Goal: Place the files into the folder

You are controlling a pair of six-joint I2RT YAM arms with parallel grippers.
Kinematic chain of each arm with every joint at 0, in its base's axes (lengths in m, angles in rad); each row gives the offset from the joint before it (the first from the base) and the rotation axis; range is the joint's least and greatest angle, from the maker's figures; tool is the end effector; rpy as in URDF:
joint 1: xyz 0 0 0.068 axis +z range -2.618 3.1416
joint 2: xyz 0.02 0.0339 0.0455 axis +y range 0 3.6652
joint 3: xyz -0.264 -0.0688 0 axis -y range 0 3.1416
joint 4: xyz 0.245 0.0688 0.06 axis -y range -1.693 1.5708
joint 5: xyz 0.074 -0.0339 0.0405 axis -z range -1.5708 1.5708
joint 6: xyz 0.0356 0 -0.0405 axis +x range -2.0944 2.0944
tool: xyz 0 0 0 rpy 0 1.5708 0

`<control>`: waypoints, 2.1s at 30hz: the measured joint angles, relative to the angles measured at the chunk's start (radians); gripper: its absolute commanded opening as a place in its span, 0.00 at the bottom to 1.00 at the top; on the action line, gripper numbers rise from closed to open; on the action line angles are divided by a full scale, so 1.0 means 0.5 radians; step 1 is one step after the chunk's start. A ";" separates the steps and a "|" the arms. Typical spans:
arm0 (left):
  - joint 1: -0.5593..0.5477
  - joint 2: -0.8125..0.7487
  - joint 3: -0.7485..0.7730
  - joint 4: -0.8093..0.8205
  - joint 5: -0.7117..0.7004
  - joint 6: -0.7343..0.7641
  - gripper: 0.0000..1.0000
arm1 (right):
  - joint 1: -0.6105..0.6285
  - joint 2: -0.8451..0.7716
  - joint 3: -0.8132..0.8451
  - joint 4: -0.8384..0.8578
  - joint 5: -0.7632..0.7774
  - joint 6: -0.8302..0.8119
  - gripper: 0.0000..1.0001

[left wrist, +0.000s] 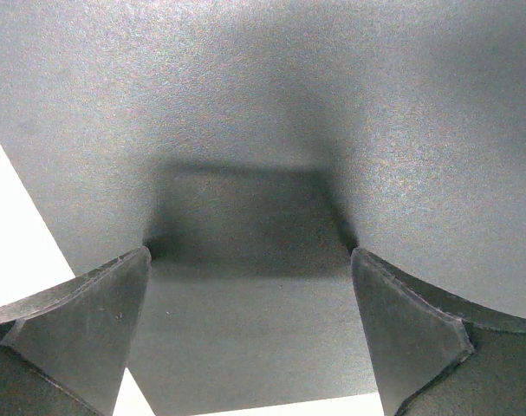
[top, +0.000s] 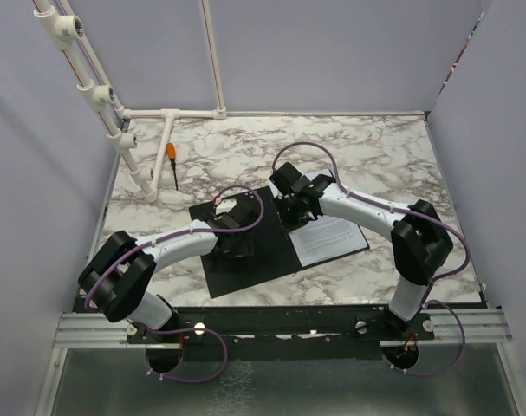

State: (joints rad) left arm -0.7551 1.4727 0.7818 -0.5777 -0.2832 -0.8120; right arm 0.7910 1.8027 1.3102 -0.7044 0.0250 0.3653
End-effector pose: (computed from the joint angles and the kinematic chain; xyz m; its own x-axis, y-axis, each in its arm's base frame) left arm 0.1913 -0.1664 0.1631 -0.9119 -0.0985 -0.3984 -0.0934 0.9951 -0.0324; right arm 0.2572 0.2589 0.2054 -0.8630 -0.3648 -0.3495 -0.4241 0.8991 0.1087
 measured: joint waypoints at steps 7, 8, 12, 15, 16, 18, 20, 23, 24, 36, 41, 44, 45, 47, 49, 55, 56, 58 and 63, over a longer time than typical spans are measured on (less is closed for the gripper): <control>0.000 0.000 0.000 0.001 0.000 0.001 0.99 | 0.000 -0.104 0.190 -0.044 0.002 0.000 0.10; 0.000 0.000 0.000 0.001 0.000 0.001 0.99 | 0.000 -0.111 0.210 -0.048 0.003 0.000 0.13; 0.000 0.000 0.000 0.001 0.000 0.001 0.99 | 0.000 -0.112 0.282 -0.060 0.014 0.005 0.23; 0.000 0.000 0.000 0.001 0.000 0.002 0.99 | 0.000 -0.097 0.330 -0.063 0.021 0.008 0.23; 0.000 0.000 0.000 0.001 0.000 0.002 0.99 | 0.000 -0.082 0.352 -0.063 0.024 0.007 0.23; 0.000 0.000 0.000 0.002 0.000 0.002 0.99 | 0.000 -0.039 0.391 -0.062 0.034 0.008 0.23; 0.000 -0.001 -0.001 0.002 0.000 0.002 0.99 | 0.000 0.007 0.414 -0.062 0.050 0.008 0.22; 0.000 -0.005 -0.005 0.006 0.000 0.002 0.99 | 0.000 0.078 0.426 -0.064 0.082 0.007 0.21; 0.000 -0.007 -0.007 0.008 0.000 0.002 0.99 | 0.000 0.102 0.426 -0.064 0.089 0.007 0.20; 0.000 -0.013 -0.012 0.014 -0.001 0.003 0.99 | 0.000 0.202 0.426 -0.098 0.129 0.005 0.18; 0.000 -0.013 -0.012 0.014 -0.001 0.003 0.99 | 0.000 0.202 0.412 -0.100 0.139 0.002 0.16; 0.000 -0.014 -0.012 0.014 -0.001 0.003 0.99 | 0.000 0.202 0.399 -0.099 0.142 0.001 0.13; 0.000 -0.014 -0.012 0.014 -0.001 0.003 0.99 | 0.000 0.202 0.394 -0.100 0.143 0.000 0.11; 0.000 -0.014 -0.012 0.014 -0.001 0.003 0.99 | 0.000 0.202 0.384 -0.102 0.146 -0.001 0.07; 0.000 -0.014 -0.012 0.014 0.000 0.003 0.99 | 0.000 0.202 0.377 -0.104 0.150 -0.002 0.04; 0.000 -0.014 -0.012 0.014 -0.001 0.002 0.99 | 0.000 0.202 0.341 -0.102 0.152 -0.013 0.01; 0.000 -0.014 -0.012 0.014 -0.001 0.002 0.99 | 0.000 0.202 0.330 -0.101 0.152 -0.015 0.01; 0.000 -0.014 -0.012 0.014 -0.001 0.002 0.99 | 0.000 0.202 0.305 -0.092 0.152 -0.015 0.01; 0.000 -0.014 -0.012 0.014 -0.001 0.000 0.99 | 0.000 0.194 0.222 -0.047 0.152 -0.015 0.01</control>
State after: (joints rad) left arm -0.7551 1.4658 0.7757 -0.5709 -0.2836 -0.8120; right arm 0.7910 1.8996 1.4212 -0.7277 0.1009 0.3576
